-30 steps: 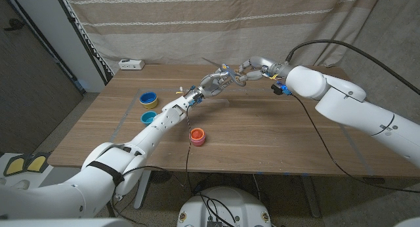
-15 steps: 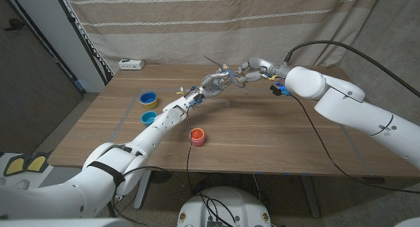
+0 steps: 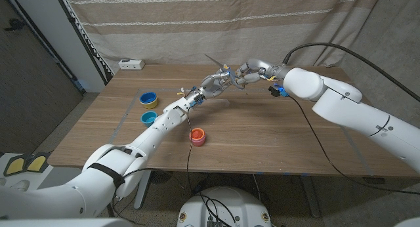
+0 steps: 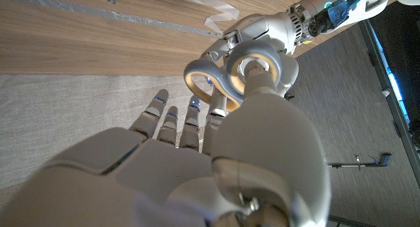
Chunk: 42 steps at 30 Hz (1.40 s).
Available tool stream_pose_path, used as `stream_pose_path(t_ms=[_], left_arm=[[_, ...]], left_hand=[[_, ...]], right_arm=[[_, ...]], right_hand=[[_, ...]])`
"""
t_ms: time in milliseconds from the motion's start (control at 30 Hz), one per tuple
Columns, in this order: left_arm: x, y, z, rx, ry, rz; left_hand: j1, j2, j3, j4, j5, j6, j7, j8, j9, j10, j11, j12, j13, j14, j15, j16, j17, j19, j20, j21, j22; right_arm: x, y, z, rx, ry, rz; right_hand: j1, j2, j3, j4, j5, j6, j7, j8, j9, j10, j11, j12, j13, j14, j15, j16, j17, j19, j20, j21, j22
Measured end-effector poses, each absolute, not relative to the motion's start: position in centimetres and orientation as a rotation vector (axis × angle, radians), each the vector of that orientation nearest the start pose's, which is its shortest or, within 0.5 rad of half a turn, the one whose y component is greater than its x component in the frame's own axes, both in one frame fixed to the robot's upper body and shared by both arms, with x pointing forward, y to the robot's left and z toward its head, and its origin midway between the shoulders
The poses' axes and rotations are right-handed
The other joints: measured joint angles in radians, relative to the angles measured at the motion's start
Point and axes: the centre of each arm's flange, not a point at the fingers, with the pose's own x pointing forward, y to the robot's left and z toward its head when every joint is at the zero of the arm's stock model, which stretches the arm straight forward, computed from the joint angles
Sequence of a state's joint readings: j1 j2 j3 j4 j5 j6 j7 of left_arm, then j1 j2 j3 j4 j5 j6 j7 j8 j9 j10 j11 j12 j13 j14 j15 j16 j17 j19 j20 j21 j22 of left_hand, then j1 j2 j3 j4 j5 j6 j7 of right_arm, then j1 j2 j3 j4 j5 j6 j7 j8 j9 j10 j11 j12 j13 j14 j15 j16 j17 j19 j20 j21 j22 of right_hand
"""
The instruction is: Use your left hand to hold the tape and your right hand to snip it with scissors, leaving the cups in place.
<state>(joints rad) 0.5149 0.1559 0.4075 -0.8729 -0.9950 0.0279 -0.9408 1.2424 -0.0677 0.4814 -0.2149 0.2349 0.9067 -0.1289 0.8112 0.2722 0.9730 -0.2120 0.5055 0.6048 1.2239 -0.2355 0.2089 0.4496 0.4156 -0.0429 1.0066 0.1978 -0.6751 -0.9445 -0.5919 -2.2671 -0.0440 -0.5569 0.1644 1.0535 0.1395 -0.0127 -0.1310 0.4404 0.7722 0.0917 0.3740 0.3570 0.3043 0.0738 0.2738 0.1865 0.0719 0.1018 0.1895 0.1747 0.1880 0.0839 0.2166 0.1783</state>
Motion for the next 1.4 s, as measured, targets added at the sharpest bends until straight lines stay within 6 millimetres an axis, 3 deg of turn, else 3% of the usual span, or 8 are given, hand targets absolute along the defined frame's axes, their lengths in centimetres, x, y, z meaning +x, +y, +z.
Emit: stream_pose_path(t_ms=[267,533,933,1067,1400], left_arm=[[66.65,10.46,1.39,-0.446,-0.455,-1.2],[66.63,10.47,1.33,-0.446,-0.456,-1.199],[66.7,10.53,1.16,-0.445,-0.454,-1.194],[66.75,10.61,1.14,-0.446,-0.454,-1.192],[66.85,10.75,1.11,-0.448,-0.455,-1.188]], left_hand=[[0.0,0.0,0.0,0.0,0.0,0.001,0.0,0.001,0.002,0.0,0.0,-0.001,0.0,0.0,0.0,0.0,0.0,0.0,0.0,0.007,0.0],[0.0,0.0,0.0,0.0,0.0,0.001,0.0,0.001,0.021,0.007,0.0,-0.004,0.0,0.0,0.0,-0.001,-0.001,0.0,0.0,0.007,0.0],[0.0,0.0,0.0,0.0,0.0,0.004,-0.003,0.002,0.015,0.007,0.0,-0.002,0.0,0.0,0.0,-0.001,-0.002,0.0,0.0,0.011,0.0],[-0.001,0.001,0.0,0.0,0.0,0.004,-0.003,0.001,0.016,0.007,0.0,-0.002,0.0,0.0,0.0,-0.001,-0.002,0.0,0.0,0.011,0.0],[-0.002,0.001,0.0,0.0,0.0,0.004,-0.004,0.001,0.015,0.005,0.002,-0.002,0.0,0.0,0.0,-0.001,-0.002,0.0,0.0,0.015,0.0]], right_arm=[[49.72,-15.92,9.56,-1.122,-0.595,0.278],[49.81,-16.05,9.57,-1.099,-0.6,0.275],[49.89,-16.05,9.61,-1.092,-0.597,0.271],[49.92,-15.99,9.64,-1.094,-0.595,0.27],[50.0,-15.9,9.71,-1.107,-0.595,0.258]], right_hand=[[0.049,0.038,0.052,-0.007,-0.052,0.043,-0.037,0.018,0.017,0.026,-0.009,0.004,0.0,0.028,0.004,0.0,0.0,0.011,0.011,0.0,0.001],[0.06,0.037,0.09,0.002,-0.112,0.101,-0.019,0.064,0.051,0.057,-0.015,0.011,0.0,0.046,0.011,0.0,0.0,0.016,0.016,0.0,0.001],[0.065,0.031,0.104,0.0,-0.177,0.121,-0.012,0.138,0.123,0.098,-0.024,0.016,0.002,0.068,0.011,0.0,0.005,0.021,0.022,0.0,0.001],[0.061,0.017,0.104,0.0,-0.185,0.11,-0.023,0.153,0.147,0.103,-0.029,0.016,0.003,0.073,0.005,0.0,0.005,0.025,0.025,0.0,0.001],[0.072,0.001,0.109,-0.001,-0.201,0.087,-0.046,0.247,0.264,0.124,-0.038,0.016,0.012,0.101,-0.001,0.0,0.006,0.037,0.02,0.0,0.006]])
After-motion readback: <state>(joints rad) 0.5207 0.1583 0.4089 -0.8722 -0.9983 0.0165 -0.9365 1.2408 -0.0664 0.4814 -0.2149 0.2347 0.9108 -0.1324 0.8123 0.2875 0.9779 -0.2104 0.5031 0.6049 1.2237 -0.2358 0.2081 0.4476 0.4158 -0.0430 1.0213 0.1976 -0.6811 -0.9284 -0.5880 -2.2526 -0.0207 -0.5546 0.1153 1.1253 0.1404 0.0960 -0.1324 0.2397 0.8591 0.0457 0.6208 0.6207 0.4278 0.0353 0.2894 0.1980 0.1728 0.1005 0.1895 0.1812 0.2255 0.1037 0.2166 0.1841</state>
